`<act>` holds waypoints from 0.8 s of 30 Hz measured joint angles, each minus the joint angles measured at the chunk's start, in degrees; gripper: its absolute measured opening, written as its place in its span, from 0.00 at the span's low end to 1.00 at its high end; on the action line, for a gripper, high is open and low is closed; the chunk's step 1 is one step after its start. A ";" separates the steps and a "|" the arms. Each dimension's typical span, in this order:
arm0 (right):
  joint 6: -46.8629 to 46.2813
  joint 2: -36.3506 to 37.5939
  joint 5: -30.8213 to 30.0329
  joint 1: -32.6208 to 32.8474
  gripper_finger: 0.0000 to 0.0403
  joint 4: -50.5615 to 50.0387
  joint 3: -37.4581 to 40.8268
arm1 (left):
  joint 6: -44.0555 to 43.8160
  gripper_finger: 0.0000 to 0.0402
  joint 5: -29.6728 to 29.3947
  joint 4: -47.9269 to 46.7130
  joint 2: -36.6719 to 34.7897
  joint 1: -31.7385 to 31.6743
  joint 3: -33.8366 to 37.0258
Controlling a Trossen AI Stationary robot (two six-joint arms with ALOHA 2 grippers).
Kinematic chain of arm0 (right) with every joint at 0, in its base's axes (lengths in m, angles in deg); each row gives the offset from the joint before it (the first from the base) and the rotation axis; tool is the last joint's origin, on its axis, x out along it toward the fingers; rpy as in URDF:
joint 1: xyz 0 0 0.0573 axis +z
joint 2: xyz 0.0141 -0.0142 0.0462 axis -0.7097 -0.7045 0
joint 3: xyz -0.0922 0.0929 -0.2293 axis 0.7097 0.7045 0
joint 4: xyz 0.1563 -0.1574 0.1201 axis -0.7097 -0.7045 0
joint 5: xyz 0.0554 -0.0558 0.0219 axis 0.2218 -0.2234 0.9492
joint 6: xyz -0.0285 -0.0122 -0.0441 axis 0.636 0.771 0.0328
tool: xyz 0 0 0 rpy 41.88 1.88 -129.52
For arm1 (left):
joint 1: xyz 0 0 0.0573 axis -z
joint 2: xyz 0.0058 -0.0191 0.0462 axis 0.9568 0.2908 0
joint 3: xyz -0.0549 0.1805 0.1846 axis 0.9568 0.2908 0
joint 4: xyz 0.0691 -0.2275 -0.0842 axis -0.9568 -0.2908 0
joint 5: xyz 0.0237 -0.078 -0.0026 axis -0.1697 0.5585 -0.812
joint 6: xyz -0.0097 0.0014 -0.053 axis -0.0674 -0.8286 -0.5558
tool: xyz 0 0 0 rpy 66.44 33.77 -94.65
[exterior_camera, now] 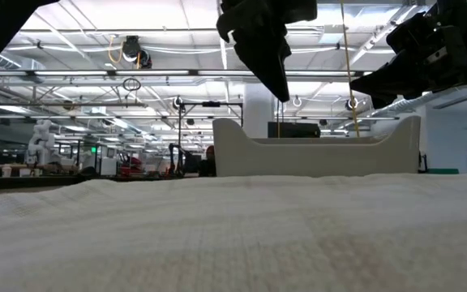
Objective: Pick and placing Produce into tupperware
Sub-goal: Return to Home Position
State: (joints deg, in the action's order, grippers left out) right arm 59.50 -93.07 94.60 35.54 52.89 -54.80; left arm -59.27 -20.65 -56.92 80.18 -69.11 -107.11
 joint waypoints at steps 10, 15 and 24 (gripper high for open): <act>0.11 0.28 0.00 0.00 0.00 -0.03 0.02 | 0.86 0.01 -7.23 -1.94 -7.72 0.53 -0.85; 1.52 0.84 -0.01 0.00 0.00 1.16 0.02 | -0.44 0.00 -11.02 -0.15 -15.55 0.56 -0.32; 1.34 3.32 -0.01 0.00 0.00 1.65 0.02 | -3.10 0.00 -17.65 7.76 -33.13 3.09 15.09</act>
State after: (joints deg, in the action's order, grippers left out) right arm 60.85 -89.75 94.60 35.54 54.54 -54.78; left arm -62.37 -38.29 -49.16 47.04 -66.03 -92.02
